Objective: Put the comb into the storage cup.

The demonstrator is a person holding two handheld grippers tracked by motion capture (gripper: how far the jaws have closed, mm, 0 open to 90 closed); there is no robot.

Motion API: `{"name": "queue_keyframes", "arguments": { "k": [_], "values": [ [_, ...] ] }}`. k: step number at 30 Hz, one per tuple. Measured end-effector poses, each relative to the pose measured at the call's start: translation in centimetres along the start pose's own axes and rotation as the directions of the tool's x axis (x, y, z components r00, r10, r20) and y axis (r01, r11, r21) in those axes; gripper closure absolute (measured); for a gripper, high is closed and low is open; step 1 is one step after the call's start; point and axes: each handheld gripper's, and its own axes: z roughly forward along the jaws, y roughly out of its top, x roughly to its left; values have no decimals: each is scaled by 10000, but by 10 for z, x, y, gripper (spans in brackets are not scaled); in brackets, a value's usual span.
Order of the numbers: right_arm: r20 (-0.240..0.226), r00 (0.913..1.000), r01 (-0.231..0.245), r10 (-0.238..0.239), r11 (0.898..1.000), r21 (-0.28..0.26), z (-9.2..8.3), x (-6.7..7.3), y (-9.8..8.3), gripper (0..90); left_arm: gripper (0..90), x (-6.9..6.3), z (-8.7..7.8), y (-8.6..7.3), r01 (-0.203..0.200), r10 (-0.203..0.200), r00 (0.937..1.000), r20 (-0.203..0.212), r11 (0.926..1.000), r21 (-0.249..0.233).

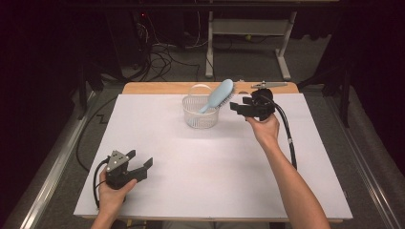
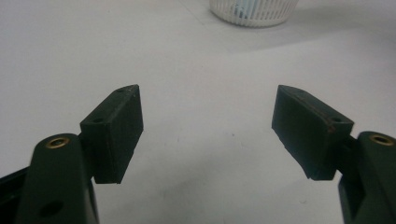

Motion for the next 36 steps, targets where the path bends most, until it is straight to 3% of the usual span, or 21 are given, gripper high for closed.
{"name": "queue_keyframes", "arguments": {
  "k": [19,36],
  "values": [
    [104,9999,1,4,9991,-422,-28,-9,-6,381,258,1,1,1,194,-194,9998,38,9998,-80],
    [154,9999,-1,9,9985,-543,-41,-19,-17,355,258,2,1,1,207,-207,9998,-54,9998,-34]
  ]
}}
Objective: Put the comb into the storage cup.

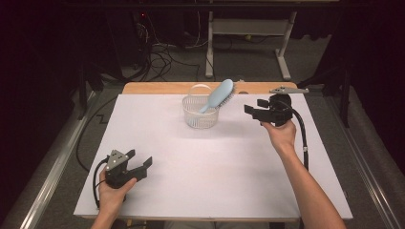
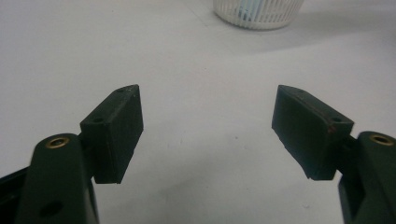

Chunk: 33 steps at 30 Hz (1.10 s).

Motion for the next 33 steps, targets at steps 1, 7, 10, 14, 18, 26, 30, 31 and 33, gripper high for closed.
{"name": "queue_keyframes", "arguments": {
  "k": [1,7,10,14,18,26,30,31,33],
  "values": [
    [14,10000,8,-8,10000,-11,-1,-1,0,355,258,0,0,0,-8,8,10000,0,10000,8],
    [87,10000,-18,18,10000,-42,-3,-3,-3,353,258,0,-1,0,10,-10,10000,-1,10000,-25],
    [104,9999,-7,8,10000,-88,-4,-3,-4,352,258,1,-1,0,7,-7,10000,4,10000,-20],
    [79,10000,26,-25,9999,-156,-6,-4,-5,357,258,1,-1,0,4,-4,10000,-13,10000,-31],
    [108,9999,52,-50,9998,-188,-8,-4,-5,353,258,1,-1,0,-25,25,10000,-21,10000,-22],
    [158,9999,65,-63,9999,-149,-9,-3,-10,342,259,1,-1,0,-58,58,10000,-20,10000,-2],
    [230,9997,105,-102,9999,-129,-11,-4,-10,335,260,2,-2,0,-22,22,10000,-64,10000,-14],
    [276,9995,133,-129,9998,-136,-11,-4,-10,334,260,2,-2,0,-16,16,10000,-56,10000,-24],
    [283,9995,108,-103,9998,-171,-13,-5,-10,334,260,3,-3,0,33,-33,10000,-13,10000,-51]
  ]
}}
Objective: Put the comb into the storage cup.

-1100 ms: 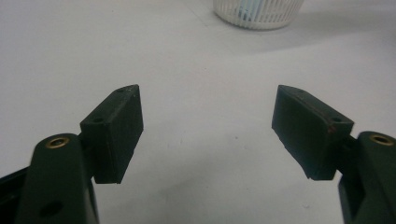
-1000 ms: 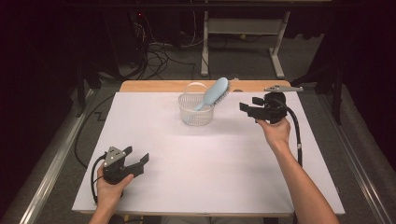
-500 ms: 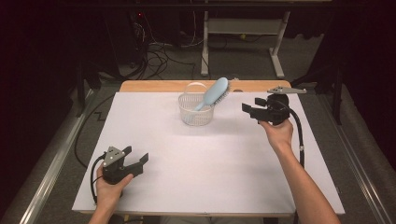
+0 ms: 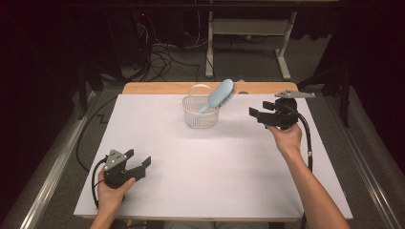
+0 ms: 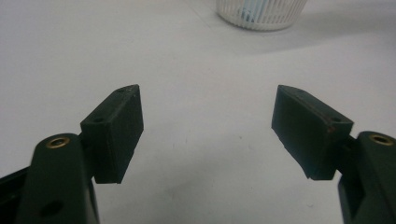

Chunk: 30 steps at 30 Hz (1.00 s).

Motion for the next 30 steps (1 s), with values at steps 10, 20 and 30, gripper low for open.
{"name": "queue_keyframes", "arguments": {
  "k": [10,20,30],
  "values": [
    [-50,10000,16,-16,10000,-89,-6,-1,-5,331,260,0,1,0,54,-54,10000,24,10000,-41],
    [-34,10000,44,-45,9997,-222,-14,-3,-7,329,260,0,0,0,2,-2,10000,-12,10000,-12],
    [28,10000,-58,59,9997,-256,-21,-8,-13,321,260,0,0,0,-39,39,10000,-37,10000,-8]
  ]
}}
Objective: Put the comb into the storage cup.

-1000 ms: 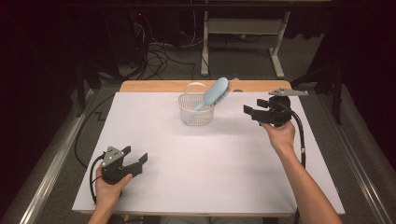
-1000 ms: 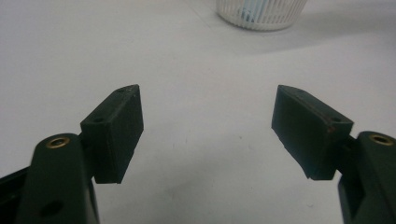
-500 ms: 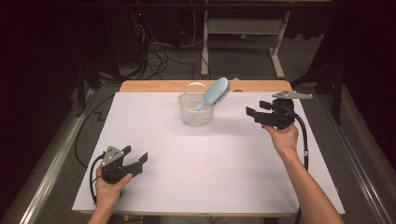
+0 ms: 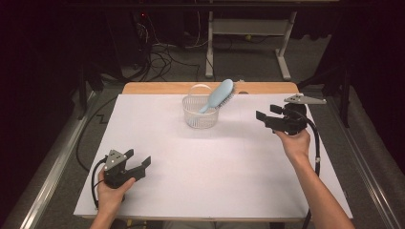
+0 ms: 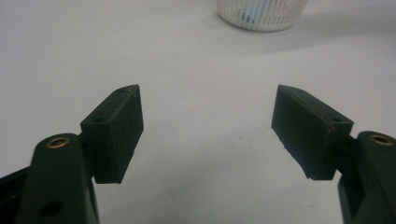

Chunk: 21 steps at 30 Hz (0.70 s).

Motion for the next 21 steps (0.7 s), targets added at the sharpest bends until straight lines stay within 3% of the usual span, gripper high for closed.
{"name": "queue_keyframes", "arguments": {
  "k": [5,21],
  "values": [
    [50,10000,-7,7,10000,-71,-3,-2,-1,317,260,3,0,0,170,-170,9999,-17,9998,-76],
    [180,9997,-152,156,9997,-187,-15,-10,-11,308,260,2,1,0,124,-124,9999,-29,9999,-29]
  ]
}}
